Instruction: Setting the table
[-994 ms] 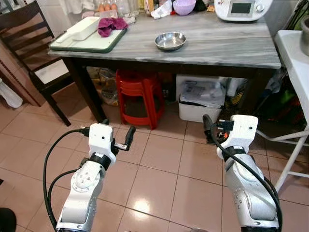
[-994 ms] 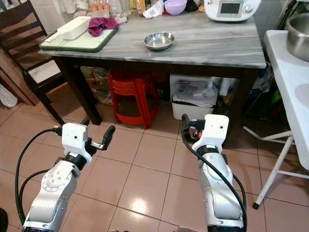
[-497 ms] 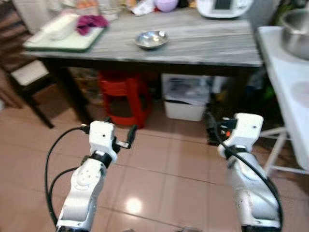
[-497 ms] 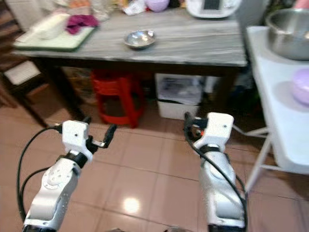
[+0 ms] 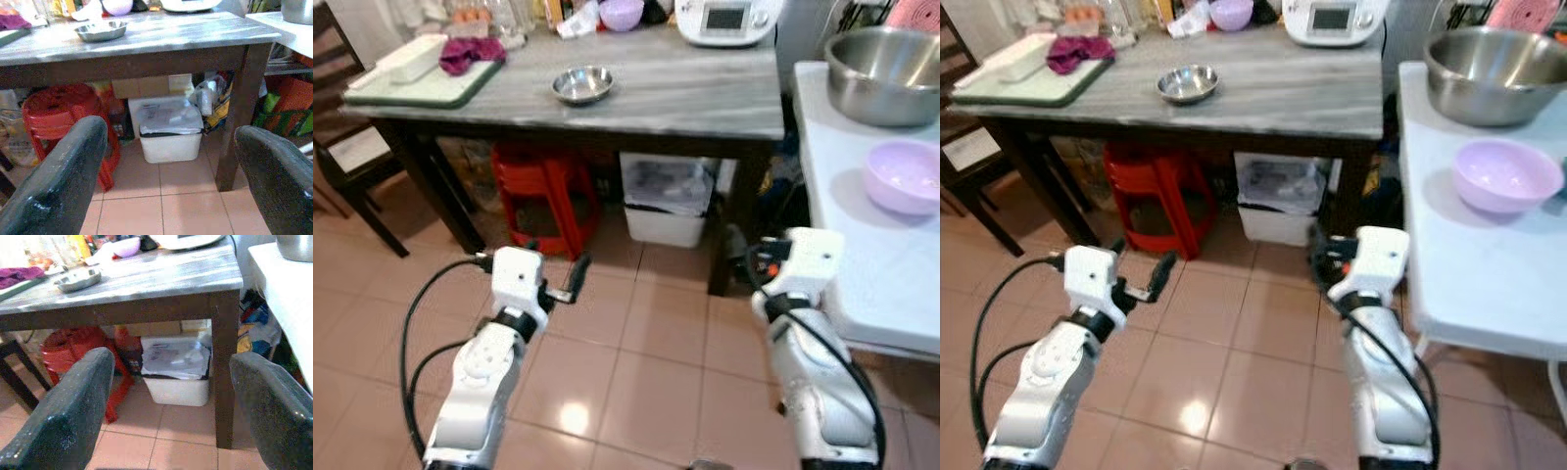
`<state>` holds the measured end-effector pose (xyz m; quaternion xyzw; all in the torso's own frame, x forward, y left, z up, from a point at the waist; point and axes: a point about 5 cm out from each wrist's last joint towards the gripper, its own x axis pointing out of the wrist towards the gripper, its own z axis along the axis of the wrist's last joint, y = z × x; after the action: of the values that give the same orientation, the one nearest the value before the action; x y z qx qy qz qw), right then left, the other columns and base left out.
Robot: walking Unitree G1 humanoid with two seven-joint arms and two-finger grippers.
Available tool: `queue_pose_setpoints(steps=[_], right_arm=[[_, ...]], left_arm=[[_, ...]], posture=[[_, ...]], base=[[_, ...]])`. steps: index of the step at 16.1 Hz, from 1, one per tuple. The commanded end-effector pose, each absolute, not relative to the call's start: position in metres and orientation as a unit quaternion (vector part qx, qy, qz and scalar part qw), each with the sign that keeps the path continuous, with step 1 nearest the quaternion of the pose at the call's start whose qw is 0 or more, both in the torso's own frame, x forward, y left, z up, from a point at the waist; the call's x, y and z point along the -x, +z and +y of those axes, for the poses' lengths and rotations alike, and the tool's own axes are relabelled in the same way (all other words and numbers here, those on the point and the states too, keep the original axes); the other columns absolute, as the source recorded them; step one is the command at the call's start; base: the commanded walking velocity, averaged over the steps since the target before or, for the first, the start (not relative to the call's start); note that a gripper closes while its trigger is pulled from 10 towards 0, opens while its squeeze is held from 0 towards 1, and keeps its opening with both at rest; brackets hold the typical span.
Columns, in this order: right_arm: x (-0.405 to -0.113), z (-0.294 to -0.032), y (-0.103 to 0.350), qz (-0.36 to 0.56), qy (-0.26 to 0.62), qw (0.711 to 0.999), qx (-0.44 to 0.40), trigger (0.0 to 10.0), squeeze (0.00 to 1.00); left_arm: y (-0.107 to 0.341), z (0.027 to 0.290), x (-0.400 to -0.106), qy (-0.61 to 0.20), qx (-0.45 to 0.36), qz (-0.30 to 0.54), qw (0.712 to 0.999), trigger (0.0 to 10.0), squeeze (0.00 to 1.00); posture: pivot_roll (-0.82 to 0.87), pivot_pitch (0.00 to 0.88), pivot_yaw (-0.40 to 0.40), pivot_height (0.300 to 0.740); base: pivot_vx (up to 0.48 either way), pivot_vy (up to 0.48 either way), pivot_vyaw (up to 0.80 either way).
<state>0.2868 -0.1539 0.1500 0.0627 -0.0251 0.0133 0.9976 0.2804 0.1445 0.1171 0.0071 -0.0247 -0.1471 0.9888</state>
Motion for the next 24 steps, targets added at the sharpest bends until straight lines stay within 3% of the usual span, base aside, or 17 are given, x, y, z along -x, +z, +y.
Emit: queue_pose_setpoints(steps=[1,18,24], right_arm=[[-0.2871,-0.157,0.1521,-0.027,0.008,0.998,-0.062,10.0,0.0],[-0.2884,-0.1525,0.1533,-0.032,0.016,0.997,-0.067,10.0,0.0],[-0.2865,-0.1549,0.1508,-0.029,0.001,0.997,-0.07,10.0,0.0]], left_arm=[[0.118,0.1428,-0.2801,-0.153,-0.004,-0.025,0.988,10.0,0.0],[0.1163,0.1363,-0.2794,-0.163,0.0,-0.025,0.986,10.0,0.0],[0.1136,0.137,-0.278,-0.162,0.004,-0.02,0.987,10.0,0.0]], posture=[[-0.15,0.122,0.11,0.74],[-0.15,0.12,0.108,0.74],[-0.15,0.129,0.113,0.74]], base=[[0.0,-0.36,-0.43],[0.0,-0.436,-0.02],[0.0,-0.159,0.0]])
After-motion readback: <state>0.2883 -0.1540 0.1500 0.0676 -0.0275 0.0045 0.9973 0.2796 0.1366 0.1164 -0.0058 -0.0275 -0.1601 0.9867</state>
